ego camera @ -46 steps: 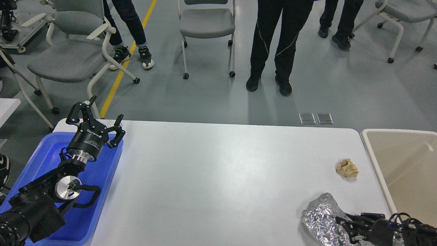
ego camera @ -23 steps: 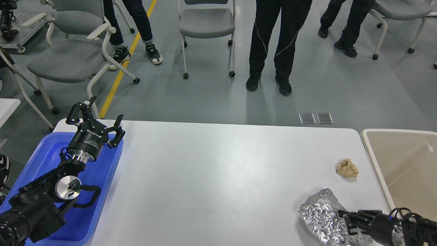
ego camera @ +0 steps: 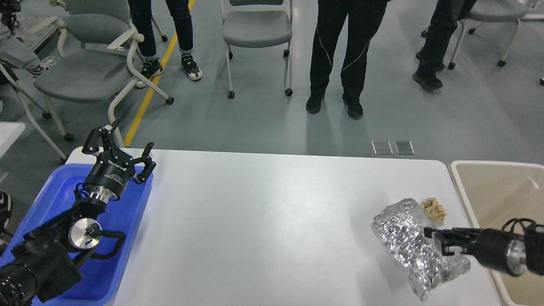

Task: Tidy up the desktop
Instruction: 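Close the right gripper on the silver foil and lift it, then carry the foil with the right gripper over the beige bin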

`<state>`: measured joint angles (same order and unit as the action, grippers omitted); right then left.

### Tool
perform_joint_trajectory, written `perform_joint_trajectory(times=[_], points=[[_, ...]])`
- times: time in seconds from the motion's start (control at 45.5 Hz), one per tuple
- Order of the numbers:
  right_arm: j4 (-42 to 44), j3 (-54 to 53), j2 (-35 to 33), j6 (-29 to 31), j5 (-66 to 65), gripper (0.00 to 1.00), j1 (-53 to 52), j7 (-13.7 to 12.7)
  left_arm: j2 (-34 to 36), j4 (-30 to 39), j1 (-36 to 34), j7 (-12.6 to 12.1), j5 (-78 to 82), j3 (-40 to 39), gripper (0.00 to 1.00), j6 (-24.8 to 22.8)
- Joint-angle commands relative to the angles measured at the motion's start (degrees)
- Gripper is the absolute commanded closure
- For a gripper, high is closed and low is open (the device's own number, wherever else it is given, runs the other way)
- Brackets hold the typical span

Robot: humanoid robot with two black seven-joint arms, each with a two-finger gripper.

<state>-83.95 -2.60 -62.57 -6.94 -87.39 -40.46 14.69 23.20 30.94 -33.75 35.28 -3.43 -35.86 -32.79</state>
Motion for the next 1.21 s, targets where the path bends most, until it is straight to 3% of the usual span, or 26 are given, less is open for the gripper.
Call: perform_joint_trajectory(times=[0.0, 0.351, 0.593, 0.834, 1.01, 1.186], points=[[-6.0, -0.5, -6.8, 6.1, 3.6, 1.0, -7.0, 1.6, 0.0, 0.0, 0.0, 0.1, 0.0, 0.0, 0.02, 0.0], [-11.7, -1.0, -12.1, 11.1, 11.5, 1.0, -15.6, 1.7, 0.0, 0.0, 0.0, 0.0, 0.0, 0.0, 0.02, 0.0], [-11.4, -1.4, -13.8, 11.3, 13.1, 1.0, -17.9, 1.7, 0.0, 0.0, 0.0, 0.0, 0.0, 0.0, 0.02, 0.0], [-7.5, -0.8, -14.1, 4.8, 26.6, 1.0, -14.3, 1.7, 0.0, 0.0, 0.0, 0.0, 0.0, 0.0, 0.02, 0.0], [-0.4, -1.0, -9.9, -2.5, 35.7, 1.0, -8.3, 1.8, 0.0, 0.0, 0.0, 0.1, 0.0, 0.0, 0.02, 0.0], [5.3, -1.4, -6.3, -5.2, 49.0, 1.0, -3.0, 1.8, 0.0, 0.0, 0.0, 0.0, 0.0, 0.0, 0.02, 0.0]])
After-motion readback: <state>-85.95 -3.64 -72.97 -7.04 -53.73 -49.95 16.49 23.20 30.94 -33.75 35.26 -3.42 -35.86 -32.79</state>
